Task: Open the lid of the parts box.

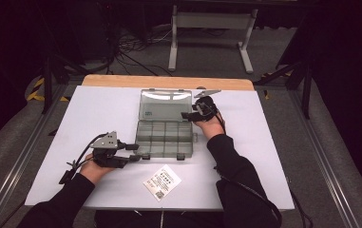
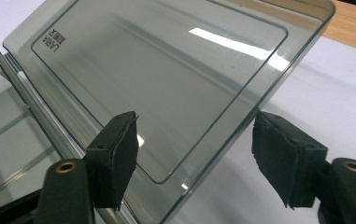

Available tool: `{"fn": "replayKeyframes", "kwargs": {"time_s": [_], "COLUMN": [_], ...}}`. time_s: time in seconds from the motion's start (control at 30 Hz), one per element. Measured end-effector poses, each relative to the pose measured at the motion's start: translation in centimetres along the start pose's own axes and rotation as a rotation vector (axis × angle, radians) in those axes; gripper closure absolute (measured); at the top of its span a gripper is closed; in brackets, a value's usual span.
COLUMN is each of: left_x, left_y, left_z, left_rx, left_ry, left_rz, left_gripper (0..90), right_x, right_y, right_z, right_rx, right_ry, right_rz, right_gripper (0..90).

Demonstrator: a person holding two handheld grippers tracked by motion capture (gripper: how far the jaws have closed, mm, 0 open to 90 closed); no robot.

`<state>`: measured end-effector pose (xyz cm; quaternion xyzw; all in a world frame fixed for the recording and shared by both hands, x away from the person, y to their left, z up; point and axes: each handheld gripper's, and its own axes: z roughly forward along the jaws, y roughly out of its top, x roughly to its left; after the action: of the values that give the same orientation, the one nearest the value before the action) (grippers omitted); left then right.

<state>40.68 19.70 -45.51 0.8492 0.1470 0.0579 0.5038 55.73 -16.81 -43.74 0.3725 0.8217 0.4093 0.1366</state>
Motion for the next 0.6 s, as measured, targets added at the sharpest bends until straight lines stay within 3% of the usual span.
{"fn": "replayKeyframes", "kwargs": {"time_s": [0.13,0.27,0.47,0.6], "left_x": [-0.2,-0.2,-0.5,-0.6], "left_y": [0.3,0.4,0.6,0.6], "left_z": [-0.7,-1.0,-2.4,-3.1], "left_rx": [-0.023,-0.039,-0.052,-0.047], "left_ry": [0.021,0.027,0.076,0.097], "left_rz": [0.022,0.003,0.009,0.015], "left_gripper": [53.5,49.8,43.3,39.1], "right_x": [-0.1,0.1,1.8,2.8], "right_y": [-0.3,-0.5,-0.2,0.0], "right_z": [-1.0,-2.4,-6.1,-7.8], "right_rx": [-0.028,-0.050,-0.083,-0.109], "right_ry": [-0.002,-0.011,-0.027,-0.009], "right_rz": [0.003,-0.014,-0.112,-0.128], "right_gripper": [29.1,27.1,22.1,21.6]}}
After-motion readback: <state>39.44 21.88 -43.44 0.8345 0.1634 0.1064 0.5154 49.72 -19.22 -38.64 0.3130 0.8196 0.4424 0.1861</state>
